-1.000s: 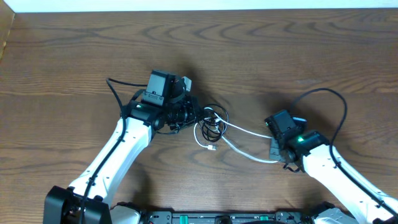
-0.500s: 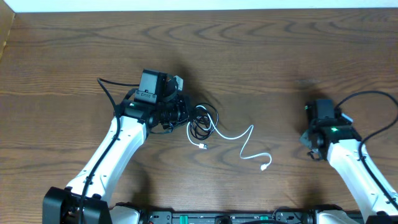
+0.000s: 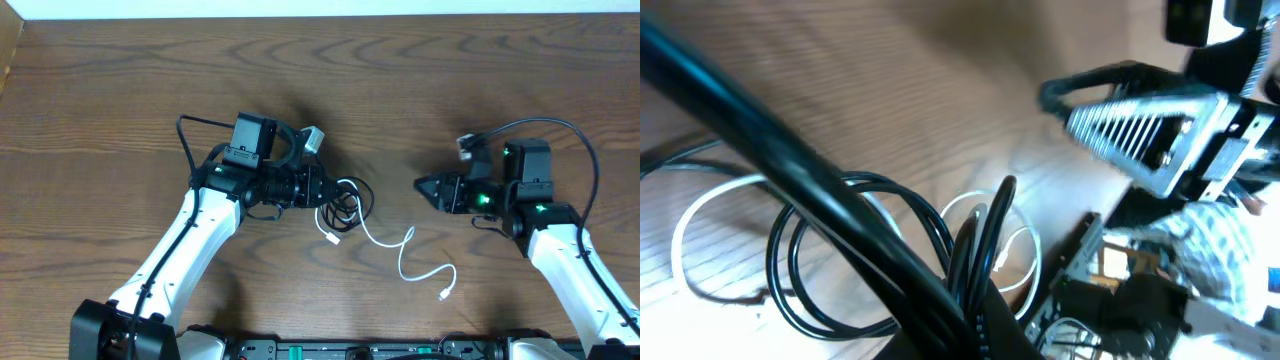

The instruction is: Untangle cables

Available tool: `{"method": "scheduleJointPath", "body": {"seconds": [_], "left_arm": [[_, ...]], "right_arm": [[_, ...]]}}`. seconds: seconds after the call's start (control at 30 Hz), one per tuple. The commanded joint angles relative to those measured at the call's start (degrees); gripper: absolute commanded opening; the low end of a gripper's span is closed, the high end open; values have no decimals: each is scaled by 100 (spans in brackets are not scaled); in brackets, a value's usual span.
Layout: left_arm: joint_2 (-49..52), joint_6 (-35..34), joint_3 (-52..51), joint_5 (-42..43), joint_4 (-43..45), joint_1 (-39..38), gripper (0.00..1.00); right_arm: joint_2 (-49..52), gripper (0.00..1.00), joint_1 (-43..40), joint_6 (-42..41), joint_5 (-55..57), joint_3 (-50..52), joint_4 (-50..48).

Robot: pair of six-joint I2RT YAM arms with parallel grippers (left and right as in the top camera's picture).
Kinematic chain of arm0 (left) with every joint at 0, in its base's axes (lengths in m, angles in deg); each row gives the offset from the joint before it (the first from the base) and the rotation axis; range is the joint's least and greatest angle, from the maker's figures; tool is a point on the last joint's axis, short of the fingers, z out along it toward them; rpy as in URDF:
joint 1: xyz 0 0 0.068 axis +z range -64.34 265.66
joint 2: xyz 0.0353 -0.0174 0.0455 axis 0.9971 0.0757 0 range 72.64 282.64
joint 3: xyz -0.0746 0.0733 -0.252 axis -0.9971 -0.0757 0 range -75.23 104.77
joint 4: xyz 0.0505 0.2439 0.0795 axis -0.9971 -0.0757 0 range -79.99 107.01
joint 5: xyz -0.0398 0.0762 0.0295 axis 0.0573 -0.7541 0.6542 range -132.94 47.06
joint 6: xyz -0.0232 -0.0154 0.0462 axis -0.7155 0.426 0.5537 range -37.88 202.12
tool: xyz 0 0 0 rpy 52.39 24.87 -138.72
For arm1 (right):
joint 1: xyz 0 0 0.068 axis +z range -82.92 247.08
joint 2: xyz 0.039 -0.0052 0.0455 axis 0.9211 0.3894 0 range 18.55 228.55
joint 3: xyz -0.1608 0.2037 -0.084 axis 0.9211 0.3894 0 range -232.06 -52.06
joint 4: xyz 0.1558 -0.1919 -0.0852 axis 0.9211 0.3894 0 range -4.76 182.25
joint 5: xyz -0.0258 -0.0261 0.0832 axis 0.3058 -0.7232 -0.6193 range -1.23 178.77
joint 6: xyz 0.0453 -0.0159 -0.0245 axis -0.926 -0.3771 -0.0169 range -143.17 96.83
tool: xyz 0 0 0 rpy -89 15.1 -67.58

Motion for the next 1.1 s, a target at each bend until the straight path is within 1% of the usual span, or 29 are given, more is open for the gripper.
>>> {"method": "scheduleJointPath", "body": {"seconds": [0.0, 0.07, 0.17, 0.4, 0.47, 0.57, 0.63, 0.67, 0.73, 0.77, 0.83, 0.87, 0.9, 1.07], "left_arm": [[-33, 350, 101, 761, 127, -11, 7], [-33, 350, 101, 929, 157, -13, 7], [-33, 348, 101, 986, 127, -28, 7], [-31, 376, 101, 981, 114, -348, 7], [-28, 400, 101, 953, 114, -428, 7], [-28, 415, 101, 935, 114, -501, 7], [-28, 415, 101, 935, 114, -501, 7], [-26, 413, 101, 935, 114, -501, 8], [-24, 413, 101, 931, 114, -501, 8], [-24, 413, 101, 909, 111, -501, 14], [-24, 411, 101, 785, 109, -501, 28], [-24, 413, 101, 745, 109, -501, 31], [-24, 413, 101, 715, 111, -501, 31], [-24, 413, 101, 264, -11, -501, 31]], "right_arm": [[-2, 51, 271, 570, -1440, -26, -15], [-2, 53, 437, 584, -1445, -26, -33], [-2, 53, 748, 610, -1445, -26, -282], [-2, 46, 970, 608, -1423, -26, -623], [-2, 42, 970, 608, -1425, -26, -627], [-2, 32, 970, 605, -1425, -26, -627], [-2, 22, 970, 605, -1377, -26, -627], [-2, 12, 970, 605, -1360, -26, -627], [-2, 5, 970, 605, -1362, -26, -627], [-2, 1, 970, 605, -1362, -26, -625], [-2, 1, 970, 605, -1355, -26, -625], [-2, 1, 970, 605, -1340, -26, -625], [-2, 1, 970, 605, -1259, -26, -608], [-2, 1, 966, 426, 323, -26, 85]]}}
